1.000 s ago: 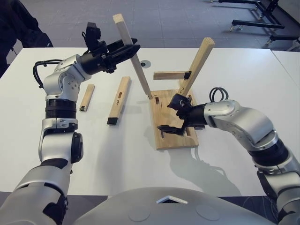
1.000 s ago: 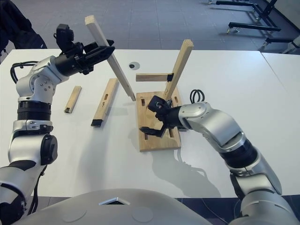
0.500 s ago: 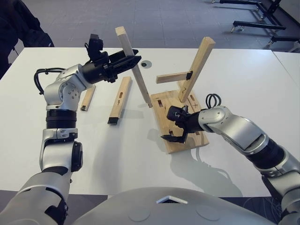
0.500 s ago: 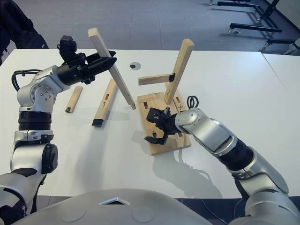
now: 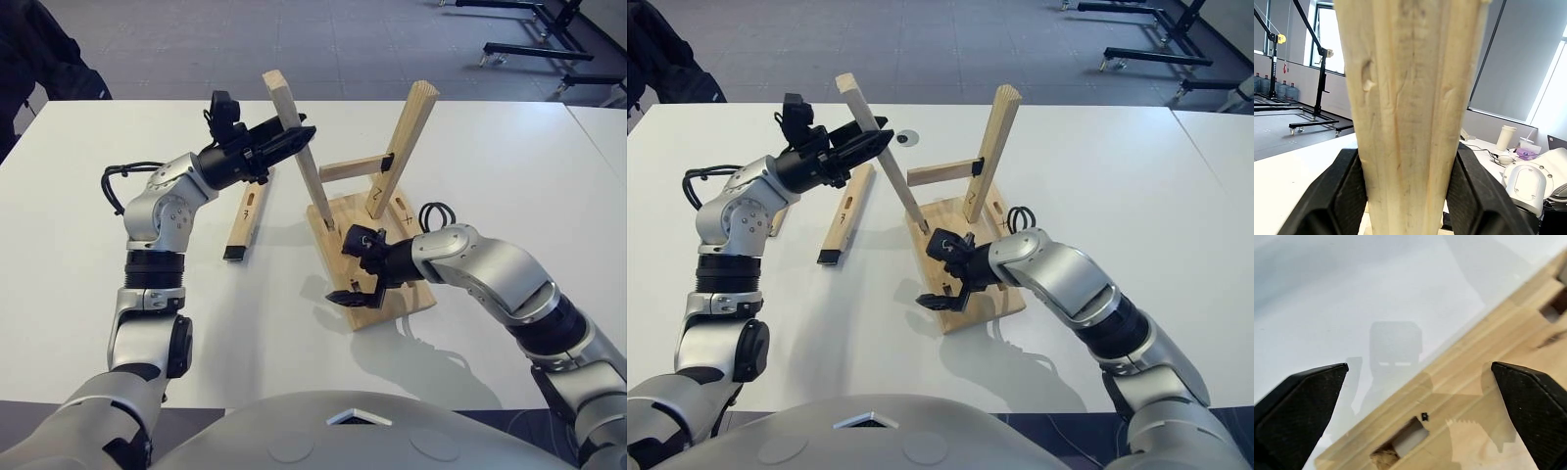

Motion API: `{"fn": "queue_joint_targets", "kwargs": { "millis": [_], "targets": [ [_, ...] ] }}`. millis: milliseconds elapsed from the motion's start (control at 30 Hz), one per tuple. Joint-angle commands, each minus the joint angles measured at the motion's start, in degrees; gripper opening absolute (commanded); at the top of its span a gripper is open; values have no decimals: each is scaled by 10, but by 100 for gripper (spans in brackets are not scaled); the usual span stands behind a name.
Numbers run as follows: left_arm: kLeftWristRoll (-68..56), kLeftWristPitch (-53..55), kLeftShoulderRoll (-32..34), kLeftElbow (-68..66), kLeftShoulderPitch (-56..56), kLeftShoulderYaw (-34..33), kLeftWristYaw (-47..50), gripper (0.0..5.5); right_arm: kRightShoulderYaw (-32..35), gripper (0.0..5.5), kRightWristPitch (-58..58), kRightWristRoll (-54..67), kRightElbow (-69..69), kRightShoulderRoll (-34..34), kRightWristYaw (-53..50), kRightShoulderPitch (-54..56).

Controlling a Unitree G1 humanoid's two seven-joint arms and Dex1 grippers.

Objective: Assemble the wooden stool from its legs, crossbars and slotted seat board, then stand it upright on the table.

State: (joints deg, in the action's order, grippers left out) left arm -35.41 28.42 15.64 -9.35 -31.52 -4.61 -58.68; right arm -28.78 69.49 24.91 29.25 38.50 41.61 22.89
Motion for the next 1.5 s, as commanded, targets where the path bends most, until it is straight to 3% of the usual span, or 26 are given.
{"fn": "queue_joint_targets", "kwargs": {
  "millis": [33, 800, 1133, 1367, 1500],
  "targets": [
    [-1, -1, 17, 3, -2, 1, -13, 204, -12, 540, 13, 4, -9, 11, 4, -13],
    [18, -59, -8, -73, -6, 9, -22, 204, -27, 540, 33, 23, 30, 17, 9, -39],
    [-21, -12, 10, -2, 22, -14, -6, 204, 94, 540, 94, 80, 2, -33, 3, 68],
    [-15, -17, 8, -4, 37, -9, -2, 204, 102, 540, 40, 47, -18, 3, -10, 100],
    [-15, -18, 3, -3, 38, -7, 3, 204, 50, 540, -53, -13, -24, 22, -21, 57]
  ]
}}
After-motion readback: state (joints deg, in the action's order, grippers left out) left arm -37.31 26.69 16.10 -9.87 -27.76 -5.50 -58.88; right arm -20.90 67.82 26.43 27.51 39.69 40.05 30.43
